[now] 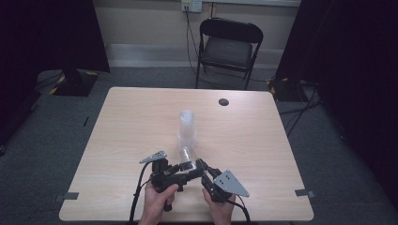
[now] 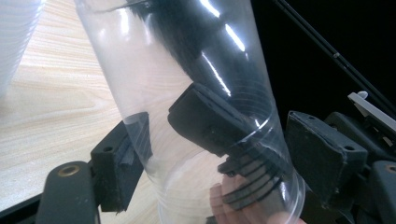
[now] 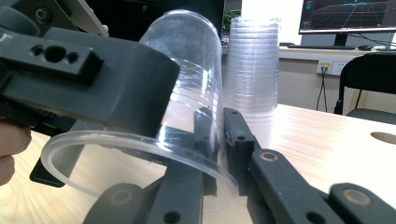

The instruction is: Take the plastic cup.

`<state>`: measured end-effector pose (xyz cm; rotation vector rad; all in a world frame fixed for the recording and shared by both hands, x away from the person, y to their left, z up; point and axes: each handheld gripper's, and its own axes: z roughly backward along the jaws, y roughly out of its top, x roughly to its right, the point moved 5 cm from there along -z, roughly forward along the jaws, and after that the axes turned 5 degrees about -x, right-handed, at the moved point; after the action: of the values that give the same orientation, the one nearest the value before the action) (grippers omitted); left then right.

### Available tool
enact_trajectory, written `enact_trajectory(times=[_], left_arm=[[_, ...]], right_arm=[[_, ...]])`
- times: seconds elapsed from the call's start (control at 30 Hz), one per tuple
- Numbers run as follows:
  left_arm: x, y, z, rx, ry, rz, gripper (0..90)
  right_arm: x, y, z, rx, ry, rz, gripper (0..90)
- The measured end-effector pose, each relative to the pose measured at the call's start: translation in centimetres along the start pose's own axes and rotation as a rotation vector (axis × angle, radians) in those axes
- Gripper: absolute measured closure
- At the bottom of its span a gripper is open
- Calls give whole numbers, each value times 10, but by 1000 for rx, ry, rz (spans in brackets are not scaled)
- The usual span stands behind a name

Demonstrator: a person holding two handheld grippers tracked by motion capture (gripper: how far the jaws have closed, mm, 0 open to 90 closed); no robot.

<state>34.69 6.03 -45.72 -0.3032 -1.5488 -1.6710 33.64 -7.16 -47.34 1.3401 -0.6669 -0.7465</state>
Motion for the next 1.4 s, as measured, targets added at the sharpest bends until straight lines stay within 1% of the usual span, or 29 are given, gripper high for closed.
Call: enact_trajectory(times=[0.1,0.17,0.23,0.3,0.4,0.53,0.57,0.67,0.7,0.77,0.8,0.83,0.87,0.97,1.1,1.17,1.2,1.23,1.33,1.4], left_arm=[[0,0,1,-1,-3,-6,226],[0,0,1,-5,-6,-11,219],[0,-1,2,-9,-11,-7,214],[0,-1,2,0,-9,-18,204],[-1,0,3,-4,-4,-26,202],[-2,-1,5,-9,20,-51,194],[-3,-1,5,-10,26,-56,194],[-3,-2,6,-10,27,-85,189],[-3,-2,7,-13,31,-101,180],[-2,-2,8,-13,52,-129,186],[-2,-2,8,-6,60,-136,195],[-2,-3,8,-14,67,-148,194],[-3,-3,8,-16,73,-168,193],[-4,-3,11,-17,106,-220,191],[-6,-2,13,-7,148,-253,189],[-8,0,15,-1,188,-260,194],[-10,0,15,-3,200,-269,194],[-11,1,16,-2,216,-283,194],[-13,2,19,14,274,-352,188],[-13,3,19,15,297,-403,162]], right_arm=[[1,0,1,1,-11,1,867],[1,1,1,7,-4,1,863],[3,1,2,3,-9,-4,857],[5,1,3,1,-13,-10,863],[10,0,4,-4,-21,-23,868],[14,-1,5,-22,-24,-40,865],[15,-2,5,-36,-27,-48,866],[18,-3,6,-48,-28,-56,869],[19,-3,6,-50,-30,-59,872],[21,-3,6,-55,-35,-61,873],[22,-3,6,-57,-37,-68,873],[23,-4,6,-68,-36,-79,872],[24,-4,6,-82,-37,-84,872],[25,-6,8,-98,-30,-100,872],[28,-6,10,-116,-25,-118,872],[29,-6,11,-136,-12,-137,866],[30,-7,11,-148,-3,-149,866],[30,-7,12,-162,-1,-151,866],[30,-7,13,-190,5,-147,866],[30,-6,14,-205,-10,-131,861]])
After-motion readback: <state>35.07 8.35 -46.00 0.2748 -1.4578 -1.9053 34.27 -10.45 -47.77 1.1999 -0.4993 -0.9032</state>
